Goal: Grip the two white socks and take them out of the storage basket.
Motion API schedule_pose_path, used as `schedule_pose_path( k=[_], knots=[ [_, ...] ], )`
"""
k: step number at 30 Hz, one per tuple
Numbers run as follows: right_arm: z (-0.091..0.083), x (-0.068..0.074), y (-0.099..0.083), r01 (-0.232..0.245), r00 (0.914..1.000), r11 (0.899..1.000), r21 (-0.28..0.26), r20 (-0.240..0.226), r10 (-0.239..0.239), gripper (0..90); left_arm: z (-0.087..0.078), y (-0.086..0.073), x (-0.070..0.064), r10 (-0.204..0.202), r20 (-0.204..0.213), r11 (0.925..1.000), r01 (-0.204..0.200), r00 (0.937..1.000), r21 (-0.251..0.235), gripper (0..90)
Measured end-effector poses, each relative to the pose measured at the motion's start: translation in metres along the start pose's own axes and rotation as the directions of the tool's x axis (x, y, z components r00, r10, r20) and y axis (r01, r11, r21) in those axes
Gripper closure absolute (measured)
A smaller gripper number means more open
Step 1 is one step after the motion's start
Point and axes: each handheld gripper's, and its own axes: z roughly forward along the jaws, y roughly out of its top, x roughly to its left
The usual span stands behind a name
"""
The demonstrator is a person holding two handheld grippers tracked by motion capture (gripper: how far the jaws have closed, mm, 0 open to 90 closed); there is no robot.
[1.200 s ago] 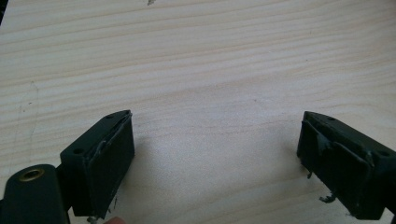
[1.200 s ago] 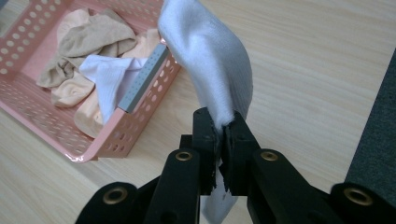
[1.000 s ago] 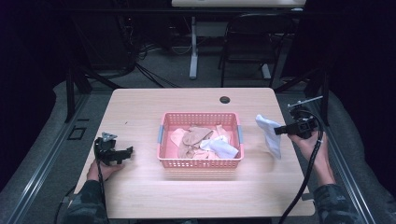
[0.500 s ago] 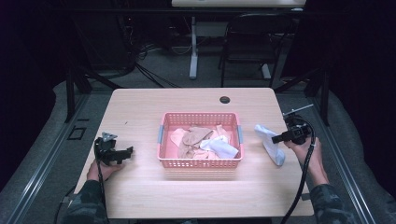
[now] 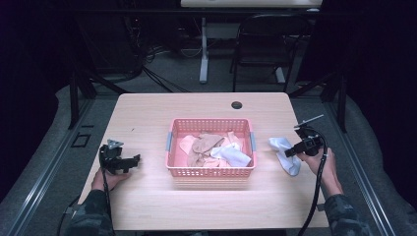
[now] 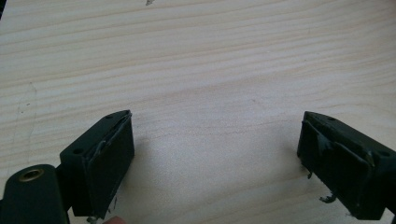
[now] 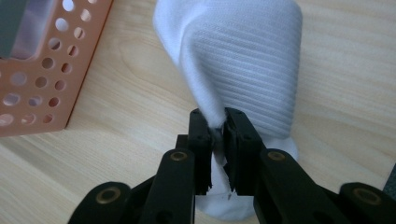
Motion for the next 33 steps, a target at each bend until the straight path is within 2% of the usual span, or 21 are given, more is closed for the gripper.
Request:
schedule_pose_path(
  k=[3,7,9,10,11,13,14,15,18,21,23,33],
  knots=[
    [0.001,-0.003,0.001,0.01,0.9999,0.999,0.041,-0.006,-0.01,79.7,0.0,0.0,0.0,0.0,0.0,1.0,0.0,1.0,0.0,10.7],
    [0.001,-0.002,0.001,0.01,0.9999,0.999,0.045,-0.005,-0.009,75.9,0.0,0.0,0.0,0.0,0.0,1.0,0.0,1.0,0.0,10.7],
    [0.001,-0.001,0.001,0.001,1.0,1.0,0.03,0.005,-0.001,68.8,0.0,0.0,0.0,0.0,0.0,1.0,0.0,1.0,0.0,10.7],
    [-0.001,-0.001,0.001,0.013,0.9999,0.999,0.039,0.006,-0.014,63.5,0.0,0.0,0.0,0.0,0.0,1.0,0.0,1.0,0.0,10.7],
    [-0.001,0.001,0.0,-0.002,1.0,1.0,0.012,0.01,0.002,58.7,0.0,0.0,0.0,0.001,0.0,1.0,-0.001,1.0,0.0,10.7],
    [-0.005,0.002,0.001,0.002,0.9999,1.0,-0.001,0.015,-0.002,47.6,0.0,0.0,0.0,0.0,0.0,1.0,0.0,1.0,0.0,10.7],
    [-0.009,0.002,0.002,0.019,0.9998,1.0,0.002,0.008,-0.02,44.0,0.0,0.0,0.0,0.0,0.0,1.0,0.0,1.0,0.0,10.7],
    [-0.011,0.004,0.001,0.01,0.9998,1.0,-0.021,0.015,-0.01,40.1,0.0,0.0,0.0,0.0,0.0,1.0,0.0,1.0,0.0,10.7],
    [-0.02,0.008,0.003,0.039,0.9991,0.999,-0.032,0.019,-0.038,30.3,0.0,0.0,0.0,0.0,0.0,1.0,0.0,1.0,0.0,10.7],
    [-0.026,0.011,0.003,0.052,0.9986,0.997,-0.062,0.015,-0.051,25.1,0.0,0.0,0.0,0.0,0.0,1.0,0.0,1.0,0.0,10.7],
    [-0.031,0.014,0.003,0.079,0.9961,0.995,-0.064,0.043,-0.077,20.7,0.0,0.0,0.0,0.0,0.0,1.0,0.0,1.0,0.0,10.7],
    [-0.047,0.026,0.005,0.139,0.9886,0.983,-0.117,0.073,-0.132,9.1,0.0,0.0,0.0,0.0,0.0,1.0,0.0,1.0,0.0,10.7]
  ],
)
